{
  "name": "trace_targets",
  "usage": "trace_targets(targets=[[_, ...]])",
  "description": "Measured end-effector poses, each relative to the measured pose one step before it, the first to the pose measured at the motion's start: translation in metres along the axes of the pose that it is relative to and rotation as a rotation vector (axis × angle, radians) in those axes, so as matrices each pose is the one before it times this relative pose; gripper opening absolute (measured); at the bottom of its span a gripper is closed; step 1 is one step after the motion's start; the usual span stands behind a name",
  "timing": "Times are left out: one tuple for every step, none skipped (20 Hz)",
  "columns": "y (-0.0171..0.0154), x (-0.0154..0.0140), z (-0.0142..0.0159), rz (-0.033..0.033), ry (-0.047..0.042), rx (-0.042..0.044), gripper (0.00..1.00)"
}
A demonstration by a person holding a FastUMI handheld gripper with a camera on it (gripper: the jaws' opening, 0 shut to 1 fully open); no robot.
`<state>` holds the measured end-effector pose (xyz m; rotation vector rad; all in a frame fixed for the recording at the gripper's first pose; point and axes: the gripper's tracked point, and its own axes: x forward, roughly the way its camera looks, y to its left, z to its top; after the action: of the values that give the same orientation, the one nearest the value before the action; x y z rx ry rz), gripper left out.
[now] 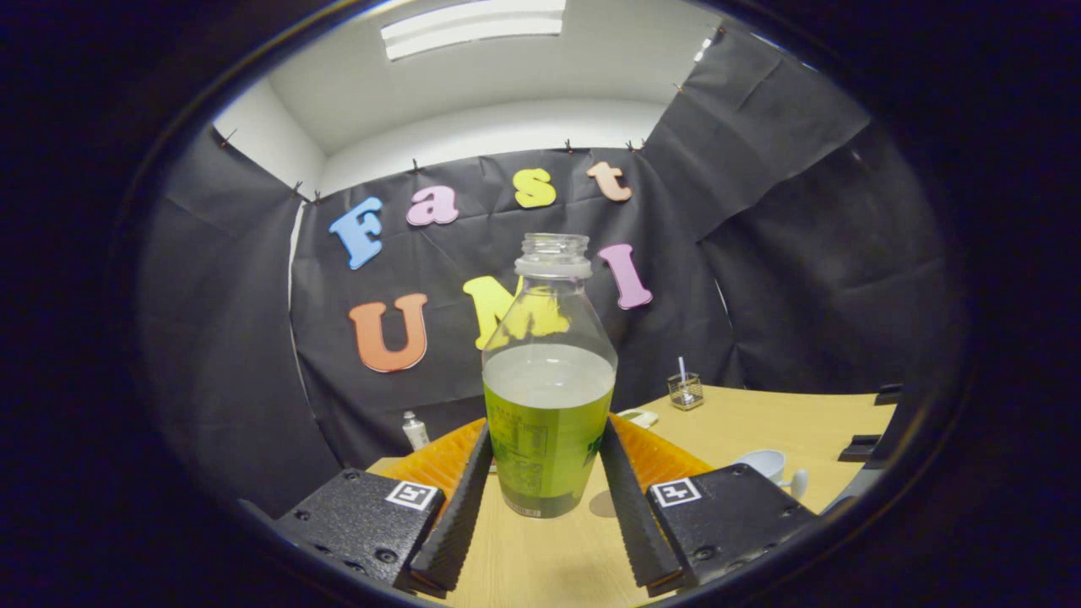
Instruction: Take the bottle from table, then pour the juice into the cup, finally place the bottle on the coaster
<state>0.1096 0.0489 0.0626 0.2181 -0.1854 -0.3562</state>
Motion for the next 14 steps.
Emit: trace_targets(targets=[[0.0029,0.00171,0.00054,0.00038,0.00133,-0.00726,0.77],[0.00224,0.003,-0.00201,0.00312,0.00502,-0.00678,0.77],[0.0021,0.00338,-0.00172,0.00279,0.00464,-0.00533,0.77],[0.00094,0.00386,-0.00203,0.00259,0.00823,-0.00336,0.77],[0.00087,0.0055,-0.00087,0.00229,0.01006,-0.00198,0.77],[-0.00028,0.00866,-0.00142,-0.0002,0.01152,-0.00369,0.77],[-0.00111,0.00614,-0.00124,-0.00386,0.01382,-0.00922,0.77],[-0.00129,0.00643,-0.00012,-0.00622,0.01632,-0.01194,0.77],[-0.00084,0.00825,0.00128,-0.00251,0.01115,-0.01575,0.77],[-0.00119,0.01947,0.00265,-0.0006,0.02299,-0.03382,0.77],[-0.00093,0.00952,0.00094,0.00236,0.00838,-0.01334,0.78],[-0.00262,0.00742,0.00123,-0.00012,0.00491,-0.00898,0.78],[-0.00418,0.00806,0.00051,-0.00232,0.00685,-0.00421,0.78],[-0.00227,0.00578,0.00048,0.0015,0.00619,-0.00049,0.78]])
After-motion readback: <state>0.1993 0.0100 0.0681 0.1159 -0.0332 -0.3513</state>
